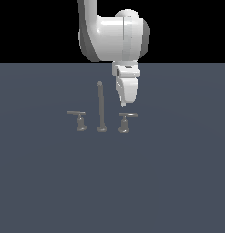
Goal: Turn on the faucet by rotating a designated handle.
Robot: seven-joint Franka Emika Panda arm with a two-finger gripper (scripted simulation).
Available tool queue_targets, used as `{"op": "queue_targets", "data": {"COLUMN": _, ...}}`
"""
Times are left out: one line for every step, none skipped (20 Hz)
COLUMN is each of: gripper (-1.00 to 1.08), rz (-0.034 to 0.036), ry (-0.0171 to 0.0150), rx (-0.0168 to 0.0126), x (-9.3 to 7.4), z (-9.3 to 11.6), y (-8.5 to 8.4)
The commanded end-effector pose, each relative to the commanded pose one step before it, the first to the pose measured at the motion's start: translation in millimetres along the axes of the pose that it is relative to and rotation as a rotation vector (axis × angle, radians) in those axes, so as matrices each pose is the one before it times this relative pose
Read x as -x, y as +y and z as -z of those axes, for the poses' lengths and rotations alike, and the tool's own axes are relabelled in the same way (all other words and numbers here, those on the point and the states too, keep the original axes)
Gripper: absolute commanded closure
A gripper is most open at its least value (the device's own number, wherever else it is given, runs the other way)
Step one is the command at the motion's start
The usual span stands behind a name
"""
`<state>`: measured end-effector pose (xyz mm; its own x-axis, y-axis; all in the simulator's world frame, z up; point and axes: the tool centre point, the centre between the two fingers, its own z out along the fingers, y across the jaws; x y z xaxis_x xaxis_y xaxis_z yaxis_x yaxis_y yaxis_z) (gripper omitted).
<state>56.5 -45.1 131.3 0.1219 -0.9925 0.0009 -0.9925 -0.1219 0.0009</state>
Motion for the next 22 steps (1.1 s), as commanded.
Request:
{"op": "queue_targets", "data": {"gripper": 1.08, "rz": -0.05693, "ry": 0.00149, "rx": -0.00071, "x": -12.56, "z": -12.92, "y": -6.61}}
{"op": "queue_targets", "data": {"gripper": 1.08, "rz": -0.01926, "ry": 0.00007, "rx": 0.00007, "x": -4.25, "z": -4.42, "y": -2.2}}
{"op": "queue_targets", "data": {"gripper": 1.08, "rz": -0.0179, "ry": 0.00003, "rx": 0.00005, "x": -3.95, "z": -4.09, "y": -2.05}}
{"op": "queue_targets", "data": {"gripper": 1.08, "rz": -0.01646, "ry": -0.00001, "rx": 0.00004, "x": -3.63, "z": -3.75, "y": -1.89}}
{"op": "queue_targets", "data": {"gripper": 1.08, "rz": -0.01495, "ry": -0.00004, "rx": 0.00003, "x": -3.3, "z": -3.39, "y": -1.72}}
{"op": "queue_targets", "data": {"gripper": 1.08, "rz": -0.01341, "ry": -0.00008, "rx": 0.00002, "x": -2.96, "z": -3.02, "y": -1.54}}
{"op": "queue_targets", "data": {"gripper": 1.08, "rz": -0.01182, "ry": -0.00013, "rx": 0.00001, "x": -2.61, "z": -2.65, "y": -1.36}}
{"op": "queue_targets", "data": {"gripper": 1.08, "rz": -0.01022, "ry": -0.00019, "rx": 0.0, "x": -2.25, "z": -2.26, "y": -1.18}}
{"op": "queue_targets", "data": {"gripper": 1.08, "rz": -0.00864, "ry": -0.00024, "rx": 0.0, "x": -1.9, "z": -1.88, "y": -0.99}}
{"op": "queue_targets", "data": {"gripper": 1.08, "rz": -0.00704, "ry": -0.00029, "rx": -0.00001, "x": -1.54, "z": -1.5, "y": -0.81}}
{"op": "queue_targets", "data": {"gripper": 1.08, "rz": -0.00549, "ry": -0.00033, "rx": -0.00001, "x": -1.21, "z": -1.13, "y": -0.63}}
{"op": "queue_targets", "data": {"gripper": 1.08, "rz": -0.00389, "ry": -0.00033, "rx": -0.00001, "x": -0.85, "z": -0.77, "y": -0.44}}
{"op": "queue_targets", "data": {"gripper": 1.08, "rz": -0.00228, "ry": -0.00026, "rx": -0.00001, "x": -0.5, "z": -0.43, "y": -0.26}}
{"op": "queue_targets", "data": {"gripper": 1.08, "rz": -0.00068, "ry": -0.00009, "rx": 0.0, "x": -0.14, "z": -0.13, "y": -0.08}}
{"op": "queue_targets", "data": {"gripper": 1.08, "rz": 0.0, "ry": 0.0, "rx": 0.0, "x": 0.0, "z": 0.0, "y": 0.0}}
{"op": "queue_targets", "data": {"gripper": 1.08, "rz": 0.0, "ry": 0.0, "rx": 0.0, "x": 0.0, "z": 0.0, "y": 0.0}}
{"op": "queue_targets", "data": {"gripper": 1.08, "rz": 0.0, "ry": 0.0, "rx": 0.0, "x": 0.0, "z": 0.0, "y": 0.0}}
{"op": "queue_targets", "data": {"gripper": 1.08, "rz": 0.00057, "ry": 0.00011, "rx": 0.00038, "x": -0.12, "z": 0.01, "y": 0.27}}
{"op": "queue_targets", "data": {"gripper": 1.08, "rz": 0.0, "ry": 0.0, "rx": 0.0, "x": -1.62, "z": -0.01, "y": 2.76}}
{"op": "queue_targets", "data": {"gripper": 1.08, "rz": 0.0, "ry": 0.0, "rx": 0.0, "x": -1.64, "z": -0.01, "y": 2.78}}
{"op": "queue_targets", "data": {"gripper": 1.08, "rz": 0.0, "ry": 0.0, "rx": 0.0, "x": -1.65, "z": -0.01, "y": 2.8}}
{"op": "queue_targets", "data": {"gripper": 1.08, "rz": 0.0, "ry": 0.0, "rx": 0.0, "x": -1.67, "z": -0.01, "y": 2.82}}
